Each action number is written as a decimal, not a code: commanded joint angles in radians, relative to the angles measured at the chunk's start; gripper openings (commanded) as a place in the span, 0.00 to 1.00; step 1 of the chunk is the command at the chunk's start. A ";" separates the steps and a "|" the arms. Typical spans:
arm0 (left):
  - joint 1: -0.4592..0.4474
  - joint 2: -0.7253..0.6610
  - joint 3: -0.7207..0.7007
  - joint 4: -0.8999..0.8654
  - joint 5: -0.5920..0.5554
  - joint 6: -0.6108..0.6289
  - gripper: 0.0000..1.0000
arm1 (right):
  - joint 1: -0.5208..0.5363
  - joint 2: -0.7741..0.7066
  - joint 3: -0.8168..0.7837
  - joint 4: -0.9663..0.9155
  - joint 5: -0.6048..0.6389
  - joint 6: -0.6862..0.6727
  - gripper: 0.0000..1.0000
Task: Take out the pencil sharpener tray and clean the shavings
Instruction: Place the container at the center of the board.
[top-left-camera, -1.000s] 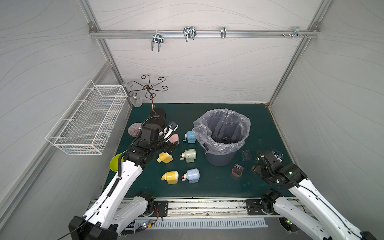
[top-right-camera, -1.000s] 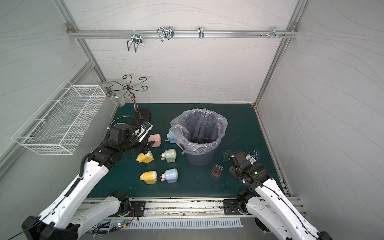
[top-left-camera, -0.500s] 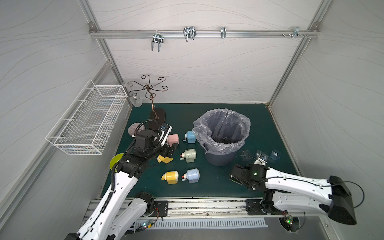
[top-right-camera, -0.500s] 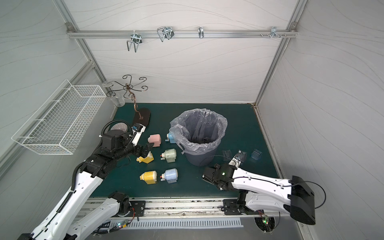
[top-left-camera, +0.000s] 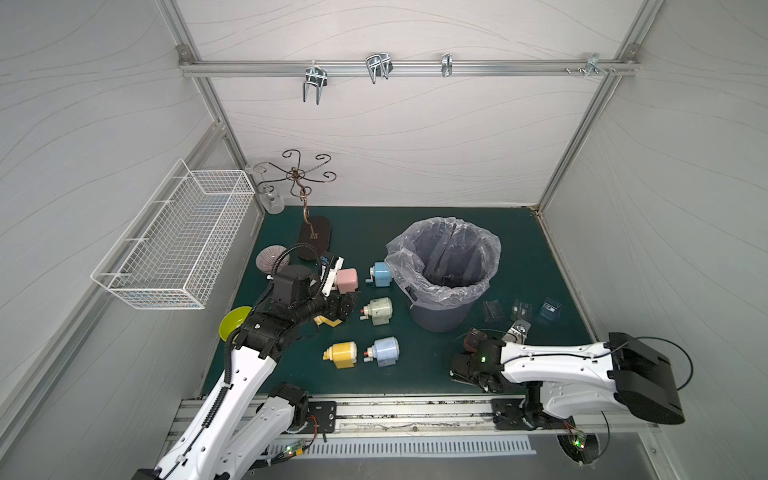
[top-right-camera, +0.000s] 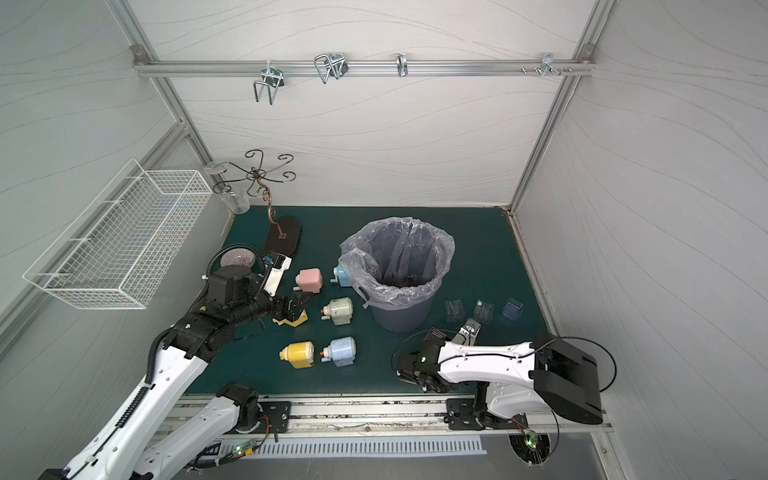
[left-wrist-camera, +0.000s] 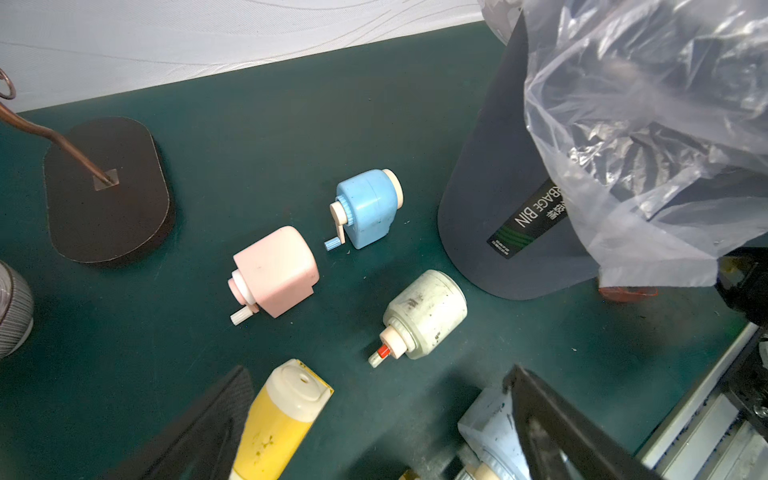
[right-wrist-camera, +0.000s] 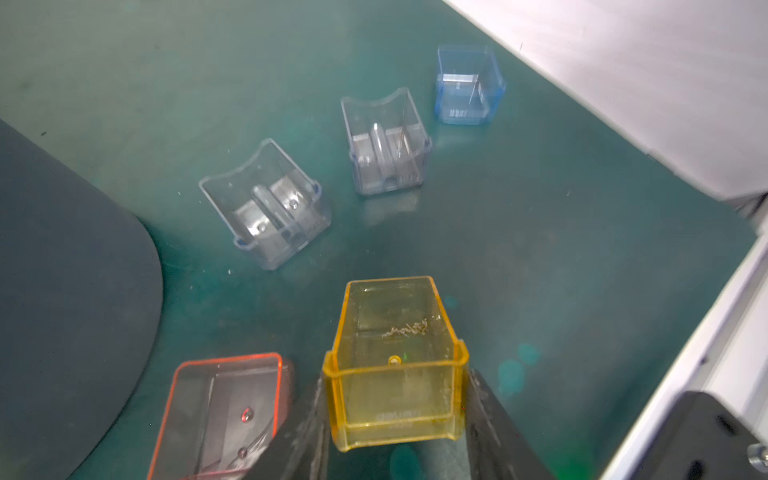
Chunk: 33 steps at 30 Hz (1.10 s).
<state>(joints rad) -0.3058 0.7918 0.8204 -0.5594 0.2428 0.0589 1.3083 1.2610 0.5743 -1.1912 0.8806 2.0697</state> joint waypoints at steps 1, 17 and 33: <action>-0.007 -0.017 0.007 0.035 0.026 -0.042 1.00 | 0.003 -0.050 -0.056 0.097 -0.052 0.182 0.00; -0.009 -0.084 0.018 -0.072 0.050 -0.060 1.00 | 0.042 0.074 0.052 -0.004 -0.129 0.230 0.75; -0.077 0.097 0.239 -0.579 0.112 0.368 0.98 | 0.039 -0.588 0.135 -0.259 0.004 -0.240 0.78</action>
<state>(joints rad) -0.3595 0.8474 0.9993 -0.9653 0.3073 0.2787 1.3453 0.7994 0.6796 -1.3193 0.8120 1.9892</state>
